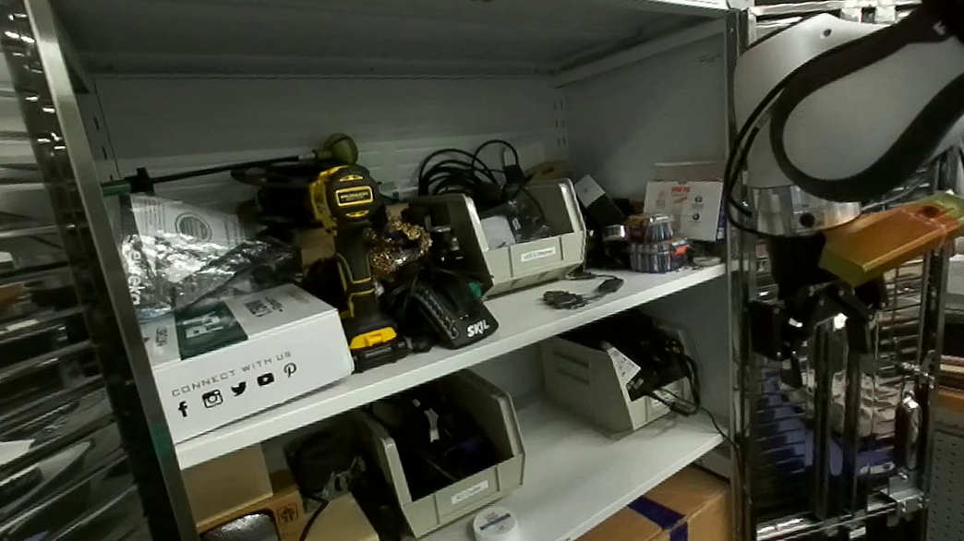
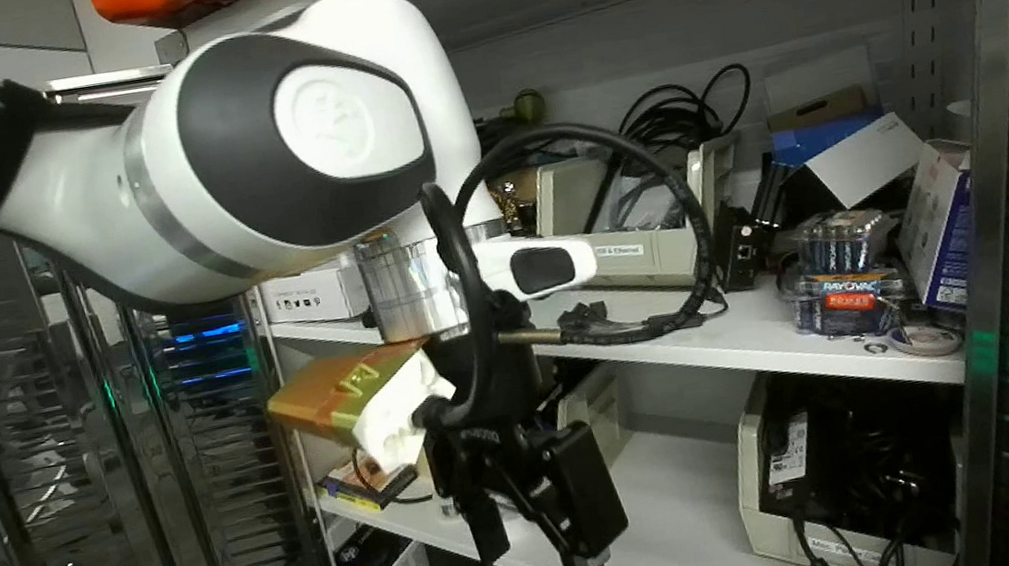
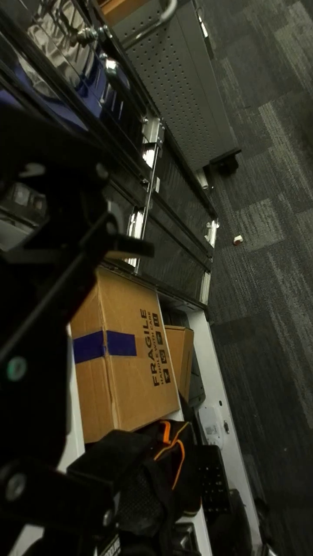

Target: Pick up the black cable and put it in the tool box

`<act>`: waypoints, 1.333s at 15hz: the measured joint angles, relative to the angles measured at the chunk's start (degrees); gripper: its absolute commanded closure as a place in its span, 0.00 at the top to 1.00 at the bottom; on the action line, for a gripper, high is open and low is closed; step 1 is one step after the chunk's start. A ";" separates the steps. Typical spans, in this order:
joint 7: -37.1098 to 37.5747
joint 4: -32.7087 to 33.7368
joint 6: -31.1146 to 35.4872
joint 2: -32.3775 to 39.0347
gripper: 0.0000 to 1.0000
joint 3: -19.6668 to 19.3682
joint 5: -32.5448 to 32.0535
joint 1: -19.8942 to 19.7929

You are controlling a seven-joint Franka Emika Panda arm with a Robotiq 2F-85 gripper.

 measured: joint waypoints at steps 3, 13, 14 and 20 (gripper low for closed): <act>0.64 4.99 0.00 3.10 1.00 0.23 0.09 1.33; 11.80 20.08 8.19 12.24 1.00 -0.50 5.10 3.42; 12.18 21.67 8.35 13.23 1.00 -0.76 6.47 3.42; 14.94 35.04 7.88 22.94 1.00 -2.25 10.25 3.48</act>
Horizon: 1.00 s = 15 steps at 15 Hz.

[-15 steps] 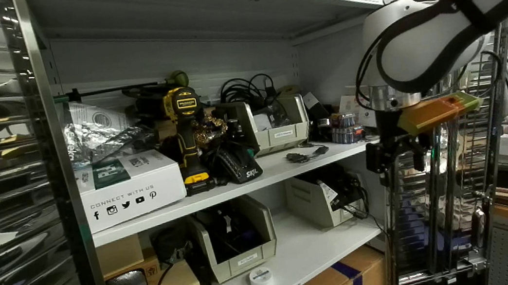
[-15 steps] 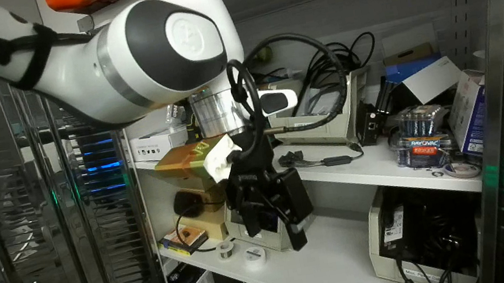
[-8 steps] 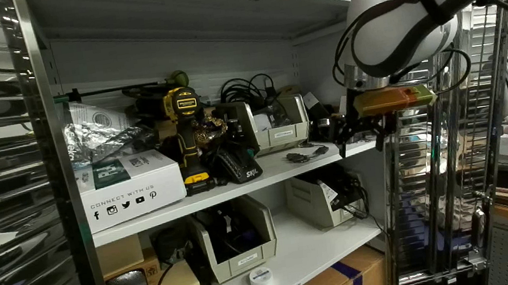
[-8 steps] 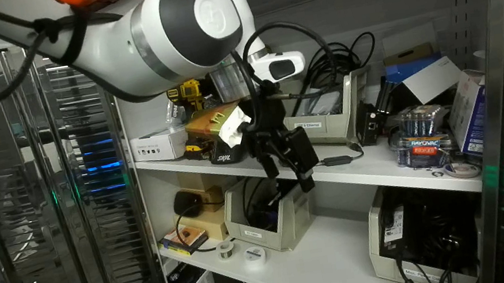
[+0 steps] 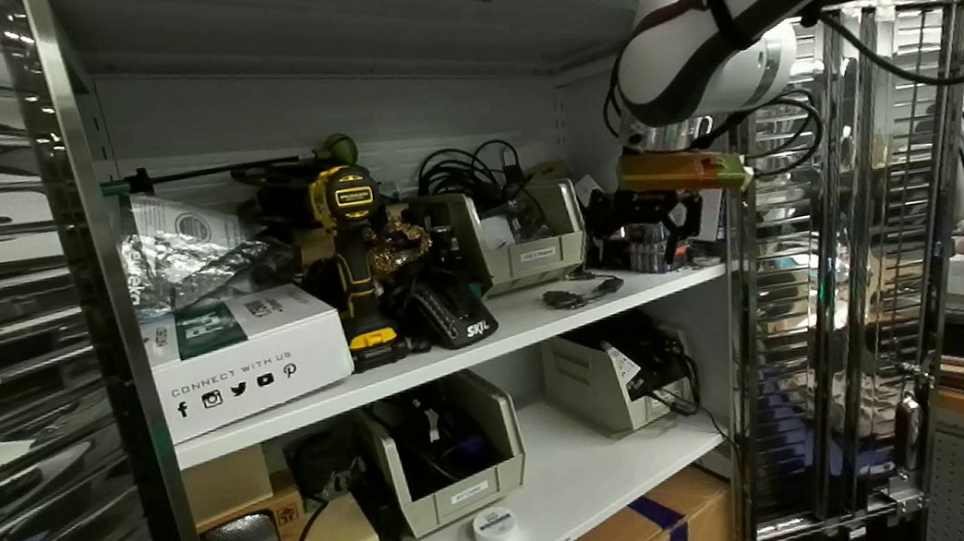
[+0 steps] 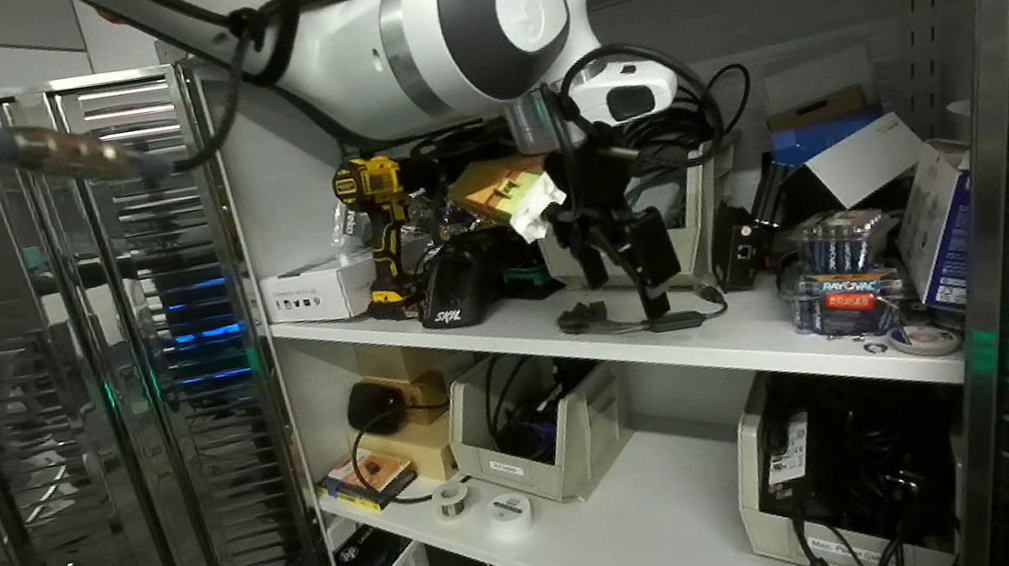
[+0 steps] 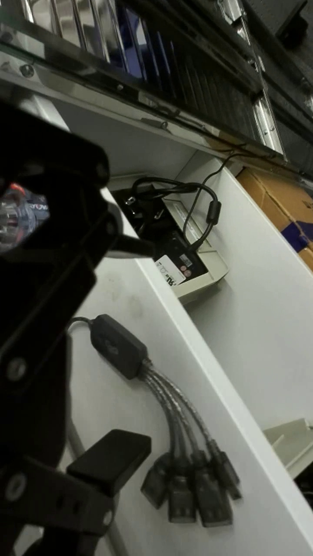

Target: Pick up the black cable and put it in the tool box

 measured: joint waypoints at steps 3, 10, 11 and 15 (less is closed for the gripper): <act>1.41 7.64 -1.48 5.96 1.00 -0.84 0.00 0.55; 2.47 23.22 -10.88 17.56 1.00 -2.77 0.00 2.39; 2.58 25.15 -12.50 18.96 1.00 -3.04 0.00 2.56; 2.72 31.68 -18.61 23.89 1.00 -3.93 0.00 2.90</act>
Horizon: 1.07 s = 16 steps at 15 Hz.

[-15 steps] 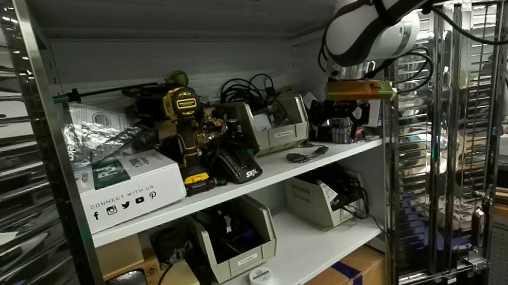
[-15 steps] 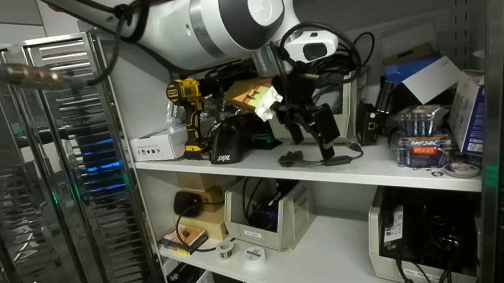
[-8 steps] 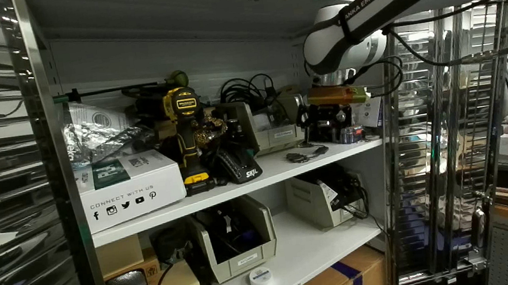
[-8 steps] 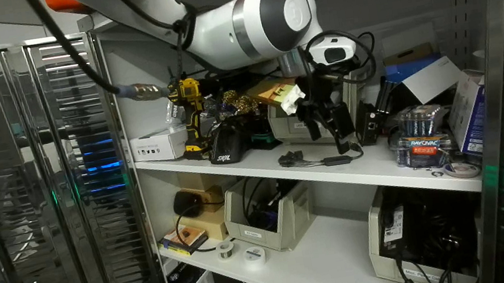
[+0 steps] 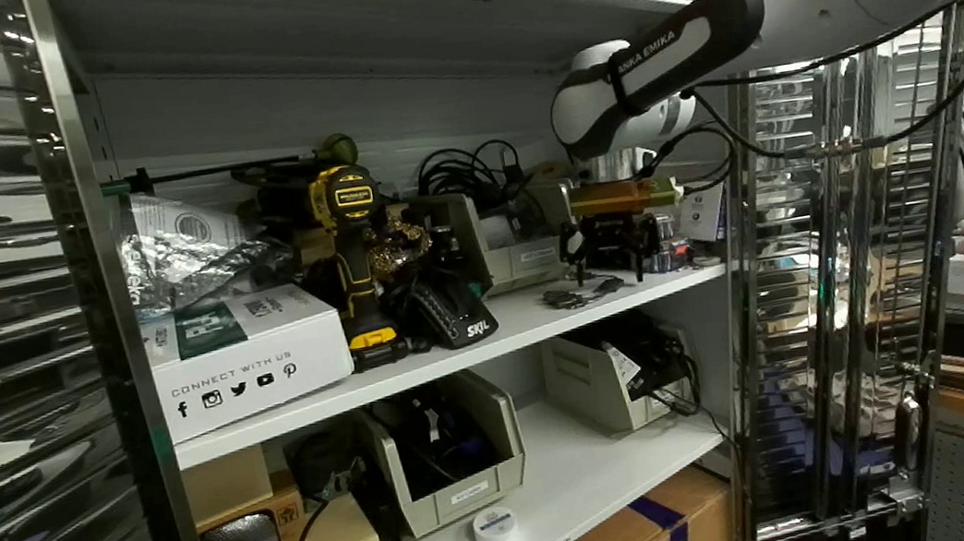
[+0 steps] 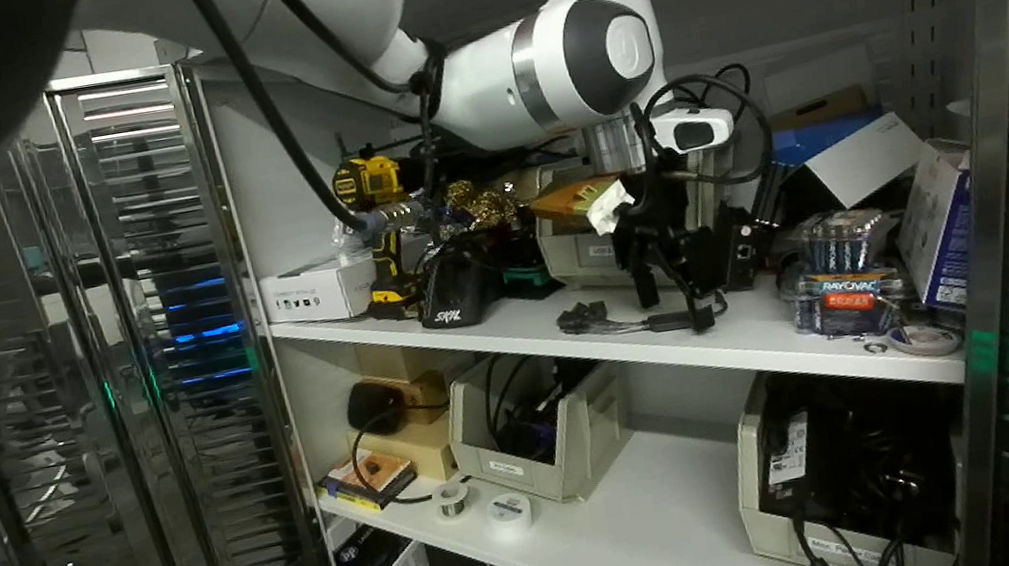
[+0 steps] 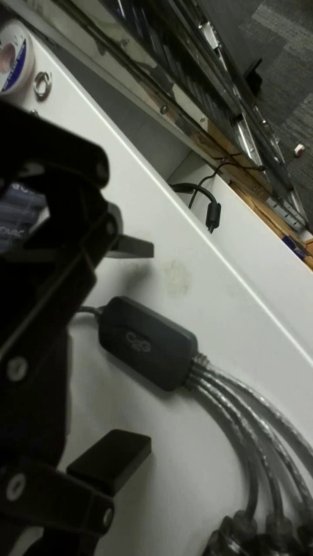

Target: Pick up the black cable and put it in the tool box

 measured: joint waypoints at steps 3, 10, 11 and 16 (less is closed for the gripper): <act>0.00 4.01 -3.91 2.80 0.74 -0.31 0.12 0.01; 0.00 8.99 -10.65 4.42 0.20 -0.33 0.28 0.18; 0.00 9.17 -11.10 4.42 0.14 -0.37 0.27 0.24; -0.01 9.25 -11.98 4.14 0.11 -0.37 -0.45 0.45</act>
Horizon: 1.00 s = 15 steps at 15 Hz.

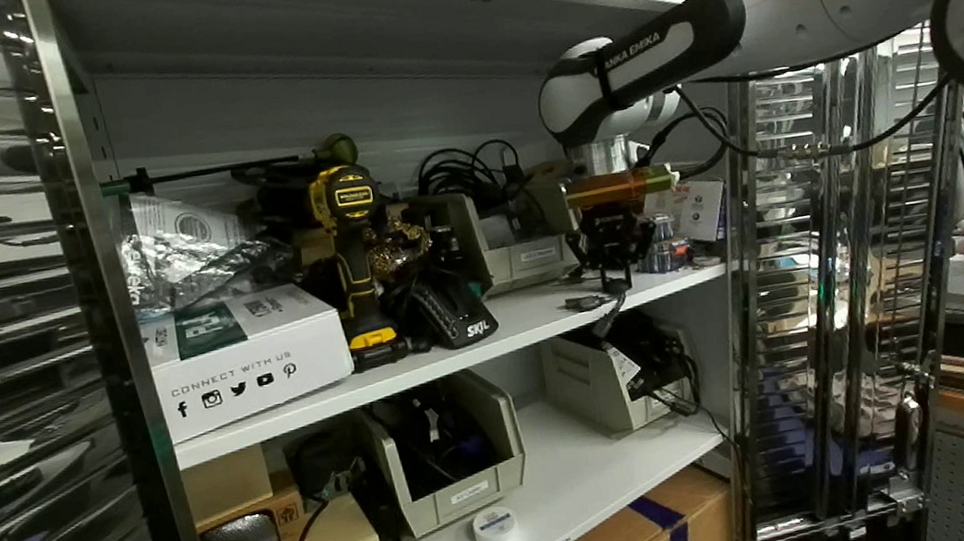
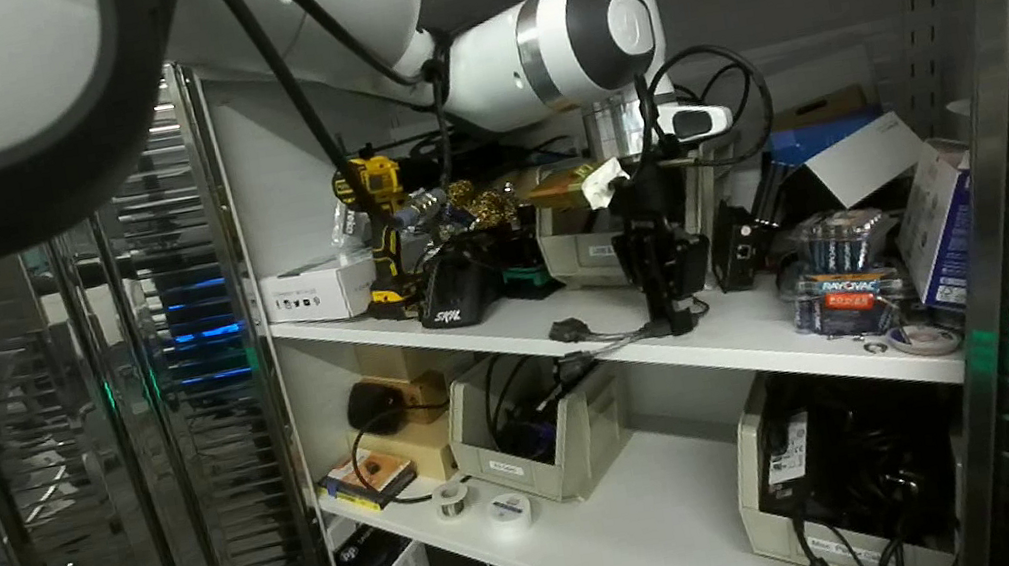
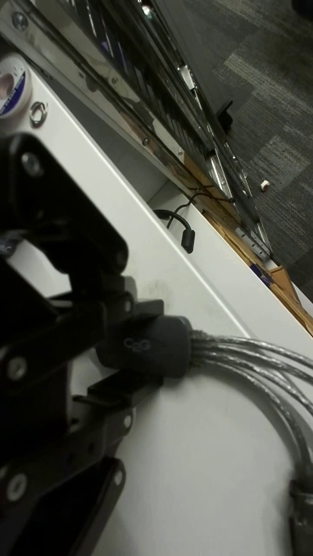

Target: Pick up the black cable and put it in the tool box

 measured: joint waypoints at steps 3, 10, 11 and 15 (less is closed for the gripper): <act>-0.10 -1.67 0.53 -1.05 0.10 0.04 -1.18 0.61; -0.28 -17.84 8.45 -11.22 0.09 0.11 -7.44 4.83; -0.27 -20.55 9.13 -13.29 0.09 0.11 -7.89 5.39; 0.40 -30.57 13.63 -22.54 0.09 0.19 -9.74 6.34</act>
